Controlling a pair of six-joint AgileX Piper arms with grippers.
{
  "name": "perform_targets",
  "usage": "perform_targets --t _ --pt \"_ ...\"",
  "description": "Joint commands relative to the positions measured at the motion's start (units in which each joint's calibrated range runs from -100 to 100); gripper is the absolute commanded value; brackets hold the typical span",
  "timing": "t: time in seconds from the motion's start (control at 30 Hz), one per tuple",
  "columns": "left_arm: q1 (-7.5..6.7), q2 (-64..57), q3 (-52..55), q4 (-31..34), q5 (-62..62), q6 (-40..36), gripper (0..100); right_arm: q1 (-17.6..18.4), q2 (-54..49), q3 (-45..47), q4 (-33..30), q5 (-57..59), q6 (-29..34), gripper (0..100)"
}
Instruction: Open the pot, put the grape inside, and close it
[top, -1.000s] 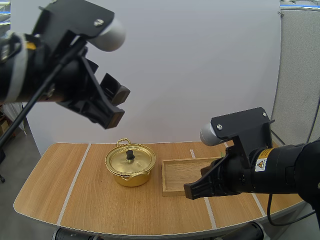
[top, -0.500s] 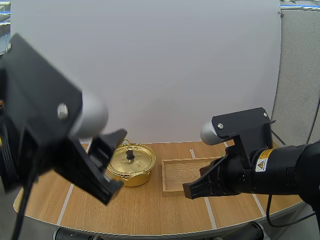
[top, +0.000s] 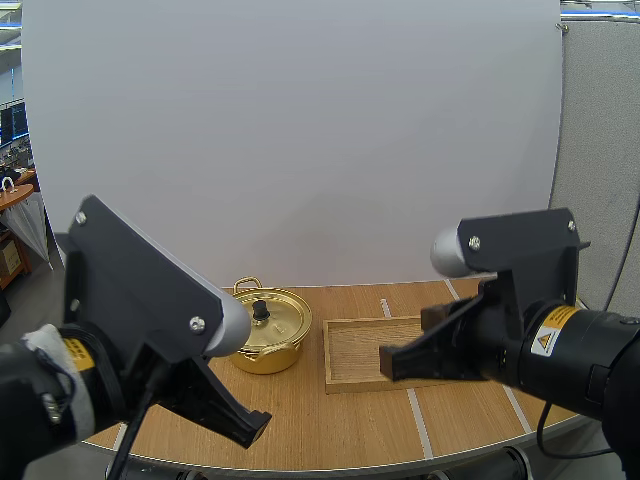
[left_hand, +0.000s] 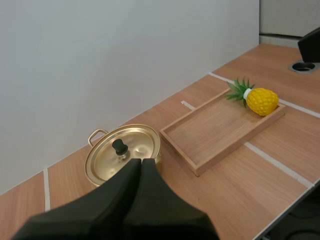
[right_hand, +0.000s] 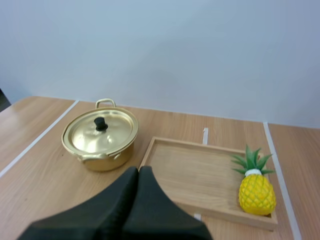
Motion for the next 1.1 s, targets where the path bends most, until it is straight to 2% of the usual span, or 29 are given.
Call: perform_targets --t 0.0,0.17,0.27,0.4,0.57,0.77,0.93,1.07 --pt "0.09 -0.2 3.7 -0.8 -19.6 -3.0 0 -0.3 -0.4 3.6 -0.5 -12.6 -0.2 0" --pt "0.09 -0.2 11.3 -0.8 -51.3 -3.4 0 -0.3 -0.4 12.2 -1.5 -36.7 -0.6 0" --pt "0.09 -0.2 17.0 -0.8 -66.3 -3.4 0 -0.3 -0.4 20.1 -2.3 -56.1 -0.6 0" --pt "0.09 -0.2 24.6 -0.8 -80.1 -3.4 0 -0.3 -0.4 25.9 -2.3 -64.4 -0.6 0" --pt "0.09 -0.2 32.1 -0.8 -88.2 -3.4 0 -0.3 -0.4 31.6 -2.3 -68.0 -0.6 0" --pt "0.09 -0.2 37.8 -0.8 -90.3 -6.9 0 -0.3 -0.4 36.2 -2.3 -68.7 -0.6 0" --pt "0.35 -1.7 42.3 -0.8 -100.5 -7.9 0 -0.3 -0.4 39.8 -2.3 -70.6 -0.6 0" --pt "0.35 -3.4 42.3 -1.2 -91.4 -7.9 0 -0.3 -0.4 40.7 -3.1 -70.7 -0.6 0"
